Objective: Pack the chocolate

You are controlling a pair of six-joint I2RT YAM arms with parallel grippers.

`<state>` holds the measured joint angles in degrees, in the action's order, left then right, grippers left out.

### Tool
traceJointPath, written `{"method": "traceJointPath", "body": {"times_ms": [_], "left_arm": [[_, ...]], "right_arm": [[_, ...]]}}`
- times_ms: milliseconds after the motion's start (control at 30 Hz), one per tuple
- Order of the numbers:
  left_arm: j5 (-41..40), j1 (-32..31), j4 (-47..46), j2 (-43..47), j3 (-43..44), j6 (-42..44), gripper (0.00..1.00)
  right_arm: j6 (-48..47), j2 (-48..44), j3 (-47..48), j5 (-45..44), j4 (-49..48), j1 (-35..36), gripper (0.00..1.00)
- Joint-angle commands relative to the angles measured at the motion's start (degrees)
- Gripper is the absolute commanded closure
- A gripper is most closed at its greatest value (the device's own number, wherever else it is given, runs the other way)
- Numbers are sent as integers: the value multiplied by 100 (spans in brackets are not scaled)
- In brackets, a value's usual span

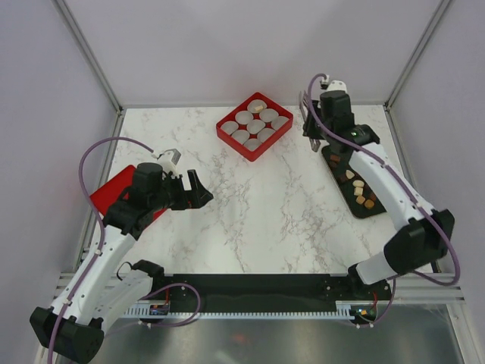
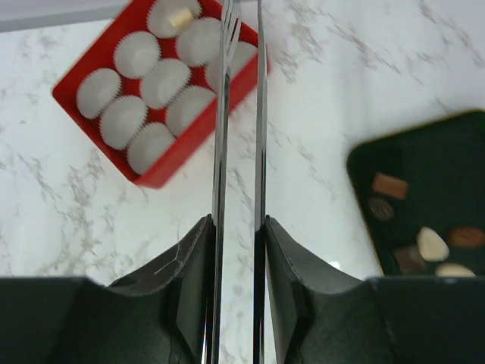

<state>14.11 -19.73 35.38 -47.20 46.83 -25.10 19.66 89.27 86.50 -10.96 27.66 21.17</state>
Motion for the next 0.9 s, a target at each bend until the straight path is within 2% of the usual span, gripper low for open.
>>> {"method": "traceJointPath", "body": {"times_ms": [0, 167, 300, 500, 867], "left_arm": [[215, 13, -198, 106, 2, 251, 0], [259, 13, -198, 97, 2, 251, 0], [347, 13, -233, 79, -7, 251, 0], [347, 13, -233, 88, -7, 251, 0], [329, 13, -233, 106, -25, 251, 0]], "right_arm": [[11, -796, -824, -170, 968, -323, 60], [38, -1675, -1792, 164, 1540, -1069, 60], [-103, -1773, -2032, 278, 1681, -1457, 60], [99, -1536, -1900, 604, 1620, -1581, 52], [398, -1097, -2014, 226, 1119, -1598, 47]]}}
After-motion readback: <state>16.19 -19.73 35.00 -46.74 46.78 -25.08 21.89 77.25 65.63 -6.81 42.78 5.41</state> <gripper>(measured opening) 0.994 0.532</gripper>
